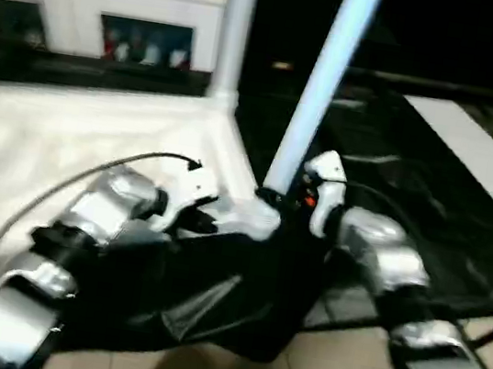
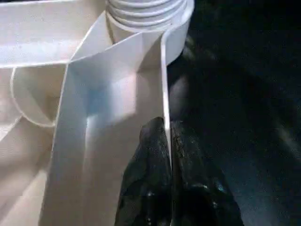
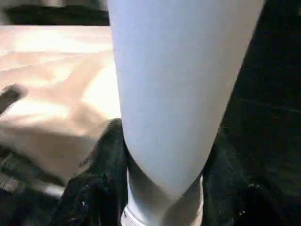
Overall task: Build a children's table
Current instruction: Insert table leg to table base
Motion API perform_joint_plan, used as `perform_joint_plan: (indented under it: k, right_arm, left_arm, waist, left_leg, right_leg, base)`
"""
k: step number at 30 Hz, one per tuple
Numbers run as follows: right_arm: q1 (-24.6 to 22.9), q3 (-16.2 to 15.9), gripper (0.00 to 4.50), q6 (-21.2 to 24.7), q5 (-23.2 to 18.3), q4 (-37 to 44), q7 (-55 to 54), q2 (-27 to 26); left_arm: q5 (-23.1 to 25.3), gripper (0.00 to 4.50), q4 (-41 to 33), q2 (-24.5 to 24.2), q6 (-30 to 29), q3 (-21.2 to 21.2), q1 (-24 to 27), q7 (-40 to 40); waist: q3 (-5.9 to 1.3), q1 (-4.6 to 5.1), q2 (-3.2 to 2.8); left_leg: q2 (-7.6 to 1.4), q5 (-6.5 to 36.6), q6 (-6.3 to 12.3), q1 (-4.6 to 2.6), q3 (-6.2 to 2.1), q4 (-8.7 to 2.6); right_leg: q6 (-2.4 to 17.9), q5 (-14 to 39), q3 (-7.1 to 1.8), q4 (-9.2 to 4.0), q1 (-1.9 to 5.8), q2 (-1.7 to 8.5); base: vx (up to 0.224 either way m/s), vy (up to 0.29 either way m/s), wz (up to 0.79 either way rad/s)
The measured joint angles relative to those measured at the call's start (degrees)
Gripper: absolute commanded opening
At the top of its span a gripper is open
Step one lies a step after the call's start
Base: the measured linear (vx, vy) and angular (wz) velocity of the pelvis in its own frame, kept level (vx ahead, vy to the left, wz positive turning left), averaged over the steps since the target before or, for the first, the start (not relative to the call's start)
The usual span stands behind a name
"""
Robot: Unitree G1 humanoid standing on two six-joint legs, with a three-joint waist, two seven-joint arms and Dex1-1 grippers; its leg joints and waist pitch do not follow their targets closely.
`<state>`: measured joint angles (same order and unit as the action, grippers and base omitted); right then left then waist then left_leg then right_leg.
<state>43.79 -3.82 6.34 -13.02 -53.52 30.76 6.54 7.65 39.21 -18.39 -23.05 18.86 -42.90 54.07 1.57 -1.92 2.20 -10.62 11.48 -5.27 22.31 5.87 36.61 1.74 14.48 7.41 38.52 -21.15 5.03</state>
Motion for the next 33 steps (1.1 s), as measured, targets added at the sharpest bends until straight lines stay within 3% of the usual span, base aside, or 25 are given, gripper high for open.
perform_joint_plan:
  k: [2, 7, 14, 27, 33]
  right_arm:
    - [1.04, 0.39, 1.84, -0.07, 0.01, -1.93, -4.06, -1.33]
    - [2.62, 0.6, 1.84, -1.88, 0.85, -4.92, -8.36, -2.95]
    - [4.06, 1.15, 1.84, -3.43, 2.17, -7.27, -10.48, -3.81]
    - [4.24, 1.42, 1.84, -6.99, 2.72, -7.99, -7.22, -3.8]
    - [4.47, 1.46, 1.84, -7.52, 2.96, -8.41, -7.23, -3.8]
  left_arm:
    - [0.52, 0.0, 0.49, 1.14, -1.51, -0.01, -0.28, -2.3]
    - [1.58, 0.0, 0.56, 2.4, -3.39, 0.0, -0.67, -5.22]
    - [1.68, 0.0, 0.3, 3.06, -4.53, 0.0, -0.9, -6.79]
    - [1.0, 0.0, -1.11, 0.47, -0.84, 0.11, -0.24, -3.71]
    - [1.01, 0.0, -1.14, 0.61, -0.84, 0.04, -0.24, -3.92]
  waist:
    - [0.04, 0.11, 0.14]
    - [0.16, -0.24, 0.45]
    - [0.16, -0.11, 0.48]
    - [0.15, -0.12, 0.36]
    - [0.19, -0.2, 0.29]
  left_leg:
    - [-0.43, -0.26, -0.12, -0.43, 0.73, -0.75]
    - [-0.41, -0.25, -0.11, -1.15, 1.31, -2.59]
    - [-0.42, -0.25, -0.12, -1.26, 1.65, -2.62]
    - [-0.84, -0.27, -0.09, -1.39, 2.69, -2.83]
    - [-0.85, -0.25, -0.05, -1.83, 3.05, -3.01]
  right_leg:
    - [0.08, -0.35, -0.37, -0.6, 0.24, -0.32]
    - [-0.34, -0.12, -0.46, -1.87, 0.33, -0.31]
    - [-0.3, -0.21, -0.74, -1.95, 0.32, -0.31]
    - [-0.18, -0.65, -1.64, -2.3, 0.18, -0.75]
    - [-0.18, -0.65, -1.88, -2.42, 0.18, -0.75]
  base:
    - [-0.069, -0.025, 0.01]
    - [0.0, 0.0, 0.0]
    - [0.0, 0.0, 0.0]
    - [0.0, 0.0, 0.0]
    - [0.0, 0.0, 0.0]
